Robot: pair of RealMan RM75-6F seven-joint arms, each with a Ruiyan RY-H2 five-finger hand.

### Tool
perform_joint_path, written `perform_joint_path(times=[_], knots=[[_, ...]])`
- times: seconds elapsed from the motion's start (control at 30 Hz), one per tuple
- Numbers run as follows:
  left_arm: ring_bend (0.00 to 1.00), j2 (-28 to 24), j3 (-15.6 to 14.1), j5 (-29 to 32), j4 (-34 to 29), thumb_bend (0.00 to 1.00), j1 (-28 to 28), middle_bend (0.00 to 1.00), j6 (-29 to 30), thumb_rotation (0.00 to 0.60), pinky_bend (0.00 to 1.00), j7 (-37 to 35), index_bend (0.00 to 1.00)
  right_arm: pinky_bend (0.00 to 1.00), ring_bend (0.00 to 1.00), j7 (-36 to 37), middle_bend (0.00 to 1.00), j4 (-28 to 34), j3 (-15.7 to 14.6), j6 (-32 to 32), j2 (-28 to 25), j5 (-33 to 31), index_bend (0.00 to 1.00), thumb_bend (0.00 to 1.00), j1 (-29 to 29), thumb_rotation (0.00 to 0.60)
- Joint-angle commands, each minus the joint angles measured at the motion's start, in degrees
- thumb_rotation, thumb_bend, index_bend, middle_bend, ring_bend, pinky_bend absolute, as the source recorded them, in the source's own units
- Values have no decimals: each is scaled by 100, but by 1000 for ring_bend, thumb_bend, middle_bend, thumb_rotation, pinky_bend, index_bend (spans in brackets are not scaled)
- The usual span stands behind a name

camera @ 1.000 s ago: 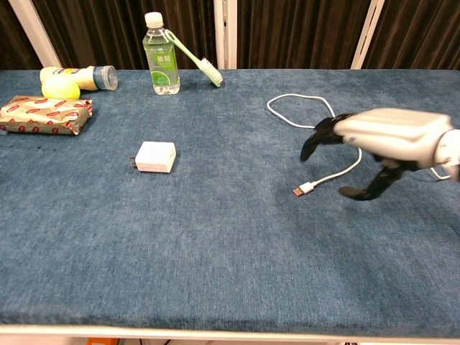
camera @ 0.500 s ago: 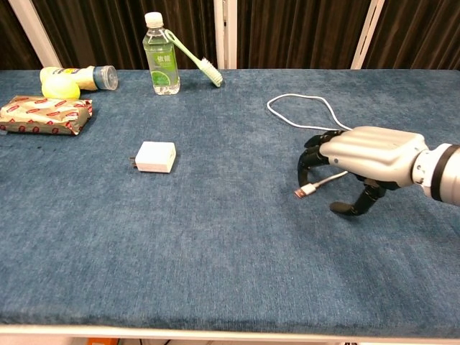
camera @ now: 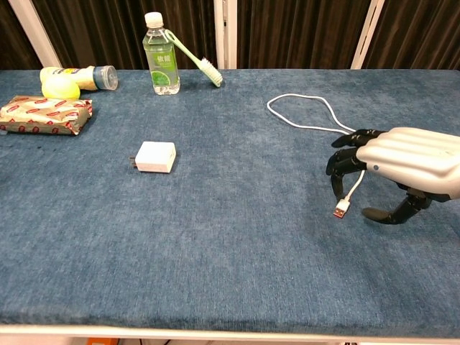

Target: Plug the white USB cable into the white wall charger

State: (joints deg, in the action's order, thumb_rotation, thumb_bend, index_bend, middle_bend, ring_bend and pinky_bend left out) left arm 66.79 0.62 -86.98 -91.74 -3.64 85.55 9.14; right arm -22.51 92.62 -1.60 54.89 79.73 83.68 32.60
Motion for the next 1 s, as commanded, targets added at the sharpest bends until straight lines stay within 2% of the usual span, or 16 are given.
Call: perform_joint_path(times=[0.03, 0.47, 0.73, 1.0], knots=[[0, -13, 3, 20, -27, 122, 7, 0, 4, 600, 0, 25, 0, 0, 0, 391, 217, -515, -64, 133, 153, 471, 399, 308, 71, 600], [0, -58, 1, 64, -173, 122, 21, 0, -1, 600, 0, 156, 0, 0, 0, 1803, 235, -2044, -480, 739, 573, 1843, 397, 309, 313, 600], [0, -74, 3, 74, -214, 122, 23, 0, 0, 600, 0, 187, 0, 0, 0, 2145, 245, -2599, -584, 1062, 789, 2116, 426, 311, 321, 600], [0, -70, 7, 89, -225, 122, 16, 0, -16, 600, 0, 198, 0, 0, 0, 2242, 255, -2840, -610, 1168, 893, 2156, 461, 312, 319, 600]])
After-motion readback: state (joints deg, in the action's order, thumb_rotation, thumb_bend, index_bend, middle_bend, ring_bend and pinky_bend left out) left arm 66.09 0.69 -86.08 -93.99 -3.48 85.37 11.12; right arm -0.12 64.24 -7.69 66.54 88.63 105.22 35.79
